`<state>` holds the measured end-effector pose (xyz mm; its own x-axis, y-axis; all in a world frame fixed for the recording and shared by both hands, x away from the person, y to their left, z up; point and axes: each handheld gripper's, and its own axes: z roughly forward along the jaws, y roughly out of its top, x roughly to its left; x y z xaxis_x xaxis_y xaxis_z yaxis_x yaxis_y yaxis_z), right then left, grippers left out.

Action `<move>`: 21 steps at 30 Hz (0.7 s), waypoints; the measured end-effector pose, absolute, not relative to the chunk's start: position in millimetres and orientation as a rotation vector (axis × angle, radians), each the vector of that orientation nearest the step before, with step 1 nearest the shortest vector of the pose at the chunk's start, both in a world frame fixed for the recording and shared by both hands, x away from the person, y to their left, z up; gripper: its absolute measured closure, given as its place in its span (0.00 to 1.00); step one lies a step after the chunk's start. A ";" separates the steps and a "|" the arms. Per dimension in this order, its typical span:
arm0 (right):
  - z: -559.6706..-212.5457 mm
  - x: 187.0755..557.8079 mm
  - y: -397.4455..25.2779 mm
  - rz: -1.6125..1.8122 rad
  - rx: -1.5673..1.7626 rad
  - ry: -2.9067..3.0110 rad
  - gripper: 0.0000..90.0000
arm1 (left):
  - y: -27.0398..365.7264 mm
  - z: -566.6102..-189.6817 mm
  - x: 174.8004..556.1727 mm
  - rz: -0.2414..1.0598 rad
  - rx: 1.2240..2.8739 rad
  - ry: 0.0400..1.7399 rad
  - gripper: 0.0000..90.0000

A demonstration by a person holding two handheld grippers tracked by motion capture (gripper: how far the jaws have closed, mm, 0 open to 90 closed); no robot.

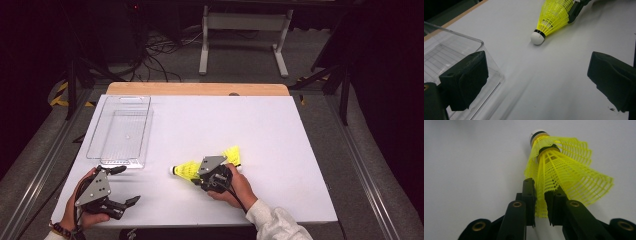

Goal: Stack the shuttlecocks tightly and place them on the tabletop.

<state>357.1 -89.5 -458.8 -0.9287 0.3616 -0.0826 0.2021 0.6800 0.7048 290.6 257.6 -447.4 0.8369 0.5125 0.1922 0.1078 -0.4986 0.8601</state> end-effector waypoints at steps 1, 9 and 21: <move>-458.8 356.7 -89.5 1.082 0.455 2.677 0.85 | 257.6 -447.3 290.7 0.535 2.058 0.455 0.05; -456.8 356.8 -92.4 1.103 0.469 2.670 0.76 | 257.5 -447.4 291.1 0.534 2.060 0.455 0.05; -450.1 355.5 -100.4 1.127 0.484 2.646 0.64 | 257.4 -447.3 290.6 0.537 2.060 0.456 0.05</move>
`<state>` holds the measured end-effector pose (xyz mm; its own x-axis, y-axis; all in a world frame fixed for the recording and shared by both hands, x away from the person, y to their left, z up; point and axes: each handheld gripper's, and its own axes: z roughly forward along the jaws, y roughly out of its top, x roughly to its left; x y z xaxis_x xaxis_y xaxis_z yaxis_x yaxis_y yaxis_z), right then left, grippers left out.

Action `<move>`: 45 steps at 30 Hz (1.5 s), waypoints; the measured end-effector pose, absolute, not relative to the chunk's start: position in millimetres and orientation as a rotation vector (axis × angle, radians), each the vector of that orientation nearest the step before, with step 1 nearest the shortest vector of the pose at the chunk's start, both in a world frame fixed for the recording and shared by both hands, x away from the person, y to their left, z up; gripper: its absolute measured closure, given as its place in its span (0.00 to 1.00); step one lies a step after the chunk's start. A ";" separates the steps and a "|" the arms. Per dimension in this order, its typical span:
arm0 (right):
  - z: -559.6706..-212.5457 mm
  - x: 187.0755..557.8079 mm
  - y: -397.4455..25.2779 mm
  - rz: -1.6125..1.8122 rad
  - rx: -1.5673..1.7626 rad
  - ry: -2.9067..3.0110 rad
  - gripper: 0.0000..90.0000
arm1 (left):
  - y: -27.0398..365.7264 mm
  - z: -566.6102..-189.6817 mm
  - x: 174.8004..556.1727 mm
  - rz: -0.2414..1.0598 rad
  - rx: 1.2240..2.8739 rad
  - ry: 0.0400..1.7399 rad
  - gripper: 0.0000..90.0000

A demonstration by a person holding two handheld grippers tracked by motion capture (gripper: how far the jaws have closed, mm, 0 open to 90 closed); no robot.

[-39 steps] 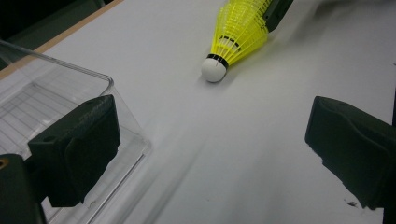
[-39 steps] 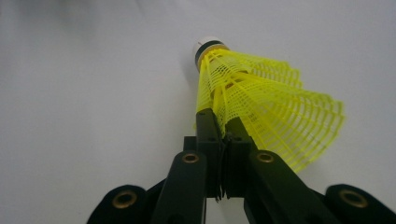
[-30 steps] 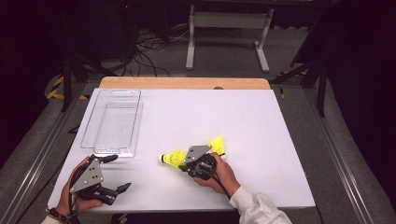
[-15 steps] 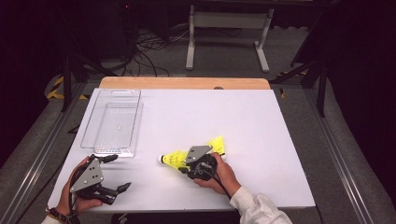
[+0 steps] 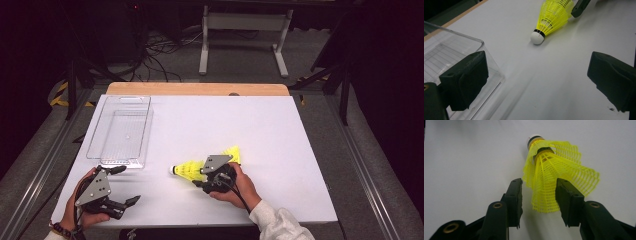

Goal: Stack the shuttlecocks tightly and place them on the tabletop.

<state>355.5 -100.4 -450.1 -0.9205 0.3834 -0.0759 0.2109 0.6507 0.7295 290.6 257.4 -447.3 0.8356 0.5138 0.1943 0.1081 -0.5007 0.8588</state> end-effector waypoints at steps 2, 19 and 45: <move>-448.5 355.5 -102.5 1.125 0.491 2.639 0.62 | 257.4 -447.2 290.5 0.537 2.060 0.455 0.05; -432.0 353.0 -122.7 1.173 0.516 2.577 0.58 | 258.3 -446.5 290.2 0.541 2.058 0.456 0.05; -401.5 349.1 -176.5 1.215 0.617 2.408 0.50 | 258.0 -446.8 290.2 0.538 2.060 0.454 0.05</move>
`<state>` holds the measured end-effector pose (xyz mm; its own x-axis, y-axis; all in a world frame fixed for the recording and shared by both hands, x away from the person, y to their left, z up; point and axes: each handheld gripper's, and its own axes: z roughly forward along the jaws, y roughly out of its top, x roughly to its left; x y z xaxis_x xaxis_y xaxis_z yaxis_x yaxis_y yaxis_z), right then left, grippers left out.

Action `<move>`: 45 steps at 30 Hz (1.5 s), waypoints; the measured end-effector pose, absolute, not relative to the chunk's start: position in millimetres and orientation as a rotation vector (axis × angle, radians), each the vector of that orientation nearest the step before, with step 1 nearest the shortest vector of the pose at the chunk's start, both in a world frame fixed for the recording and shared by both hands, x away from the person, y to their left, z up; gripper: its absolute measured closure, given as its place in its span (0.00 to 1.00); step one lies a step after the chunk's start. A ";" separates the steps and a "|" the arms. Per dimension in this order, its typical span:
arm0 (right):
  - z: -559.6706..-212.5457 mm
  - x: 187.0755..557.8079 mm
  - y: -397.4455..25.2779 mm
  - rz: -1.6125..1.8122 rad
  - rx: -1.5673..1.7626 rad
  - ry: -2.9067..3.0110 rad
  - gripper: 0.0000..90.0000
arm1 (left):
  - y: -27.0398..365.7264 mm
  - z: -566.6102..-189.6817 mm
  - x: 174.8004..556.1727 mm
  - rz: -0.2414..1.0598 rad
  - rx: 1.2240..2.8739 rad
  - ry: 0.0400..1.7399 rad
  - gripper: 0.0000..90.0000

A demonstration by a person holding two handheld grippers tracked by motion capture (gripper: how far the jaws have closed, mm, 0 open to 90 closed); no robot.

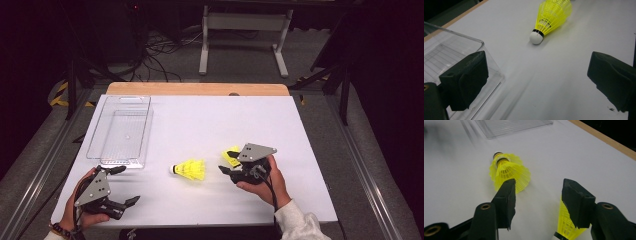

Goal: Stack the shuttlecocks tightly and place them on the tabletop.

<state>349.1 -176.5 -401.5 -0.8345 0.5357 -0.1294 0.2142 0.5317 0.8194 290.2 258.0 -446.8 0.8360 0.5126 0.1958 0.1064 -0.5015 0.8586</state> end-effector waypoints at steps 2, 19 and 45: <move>-401.6 349.2 -182.2 1.196 0.639 2.395 0.50 | 258.1 -446.9 290.2 0.536 2.060 0.455 0.05; -409.8 381.9 -207.2 1.157 0.758 2.372 0.37 | 256.5 -448.3 291.9 0.527 2.066 0.459 0.05; -437.9 433.4 -173.0 1.004 0.746 2.545 0.27 | 256.0 -450.5 293.3 0.517 2.082 0.453 0.05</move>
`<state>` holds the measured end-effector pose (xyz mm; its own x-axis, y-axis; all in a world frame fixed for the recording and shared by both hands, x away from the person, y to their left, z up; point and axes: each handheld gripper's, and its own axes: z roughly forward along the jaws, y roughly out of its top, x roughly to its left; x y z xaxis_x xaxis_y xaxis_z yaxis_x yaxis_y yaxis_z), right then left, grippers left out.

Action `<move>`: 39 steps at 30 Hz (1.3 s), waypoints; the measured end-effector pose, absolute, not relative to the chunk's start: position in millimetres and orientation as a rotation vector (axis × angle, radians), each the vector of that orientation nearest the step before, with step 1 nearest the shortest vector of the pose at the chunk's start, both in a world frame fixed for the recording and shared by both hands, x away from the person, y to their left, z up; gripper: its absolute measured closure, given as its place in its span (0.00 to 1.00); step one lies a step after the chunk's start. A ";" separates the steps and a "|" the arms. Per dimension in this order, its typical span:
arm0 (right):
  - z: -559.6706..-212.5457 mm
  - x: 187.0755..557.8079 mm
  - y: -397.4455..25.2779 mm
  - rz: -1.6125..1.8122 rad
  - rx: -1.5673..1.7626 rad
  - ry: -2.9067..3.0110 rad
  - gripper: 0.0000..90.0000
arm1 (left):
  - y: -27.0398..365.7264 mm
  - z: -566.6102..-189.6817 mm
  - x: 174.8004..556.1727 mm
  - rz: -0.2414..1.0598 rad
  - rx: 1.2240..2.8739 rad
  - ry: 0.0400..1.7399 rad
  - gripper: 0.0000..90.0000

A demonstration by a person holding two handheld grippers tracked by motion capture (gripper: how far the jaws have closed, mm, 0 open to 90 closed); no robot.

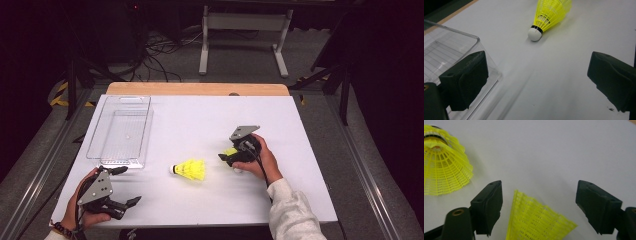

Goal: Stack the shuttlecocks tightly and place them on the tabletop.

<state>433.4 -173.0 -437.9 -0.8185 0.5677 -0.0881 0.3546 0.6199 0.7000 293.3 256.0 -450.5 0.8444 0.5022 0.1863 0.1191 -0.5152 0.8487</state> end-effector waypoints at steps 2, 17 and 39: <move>-437.7 433.0 -173.8 1.000 0.746 2.556 0.28 | 255.9 -450.7 293.4 0.515 2.083 0.454 0.05; -430.7 418.2 -202.6 1.020 0.765 2.641 0.24 | 255.8 -449.8 292.4 0.523 2.083 0.452 0.05; -440.3 376.9 -235.1 0.929 0.619 2.766 0.34 | 255.2 -449.6 291.9 0.523 2.087 0.454 0.05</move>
